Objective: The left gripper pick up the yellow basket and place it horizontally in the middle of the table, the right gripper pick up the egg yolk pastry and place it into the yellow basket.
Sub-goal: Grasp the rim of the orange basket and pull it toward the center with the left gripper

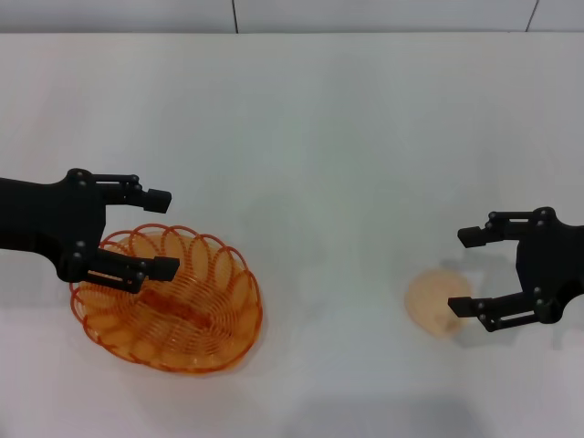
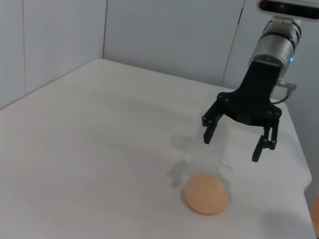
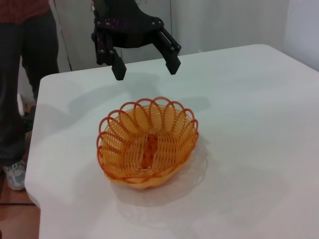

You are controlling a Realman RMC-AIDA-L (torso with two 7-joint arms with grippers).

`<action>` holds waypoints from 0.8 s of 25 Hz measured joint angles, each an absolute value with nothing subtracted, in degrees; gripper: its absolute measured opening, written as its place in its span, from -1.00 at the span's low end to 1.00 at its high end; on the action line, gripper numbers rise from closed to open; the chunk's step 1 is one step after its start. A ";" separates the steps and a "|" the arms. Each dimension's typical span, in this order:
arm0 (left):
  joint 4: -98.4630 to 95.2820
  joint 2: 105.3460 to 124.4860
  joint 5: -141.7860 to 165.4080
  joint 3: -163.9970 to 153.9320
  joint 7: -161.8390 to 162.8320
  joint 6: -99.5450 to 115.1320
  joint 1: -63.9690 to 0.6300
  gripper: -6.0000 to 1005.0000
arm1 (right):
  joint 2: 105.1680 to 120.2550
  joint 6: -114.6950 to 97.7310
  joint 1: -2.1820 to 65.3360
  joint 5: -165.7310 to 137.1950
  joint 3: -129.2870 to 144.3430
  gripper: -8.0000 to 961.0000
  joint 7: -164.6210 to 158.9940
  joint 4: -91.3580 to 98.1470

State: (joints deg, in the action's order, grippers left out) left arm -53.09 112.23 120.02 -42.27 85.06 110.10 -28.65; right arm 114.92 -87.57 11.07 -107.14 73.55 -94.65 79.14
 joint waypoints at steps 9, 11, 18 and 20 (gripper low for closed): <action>-53.09 112.23 120.02 -42.27 85.08 110.18 -28.65 0.77 | 114.96 -87.56 11.08 -107.10 73.48 0.75 -94.72 78.97; -53.09 112.25 120.02 -42.27 85.08 110.21 -28.65 0.77 | 114.96 -87.56 11.08 -107.15 73.48 0.75 -94.74 78.94; -53.10 112.31 120.02 -42.35 85.36 110.11 -28.65 0.77 | 114.96 -87.54 11.08 -107.28 73.56 0.74 -94.90 78.84; -53.54 112.28 120.15 -42.36 86.45 109.99 -28.65 0.77 | 114.96 -87.53 11.08 -107.30 73.57 0.74 -95.04 78.83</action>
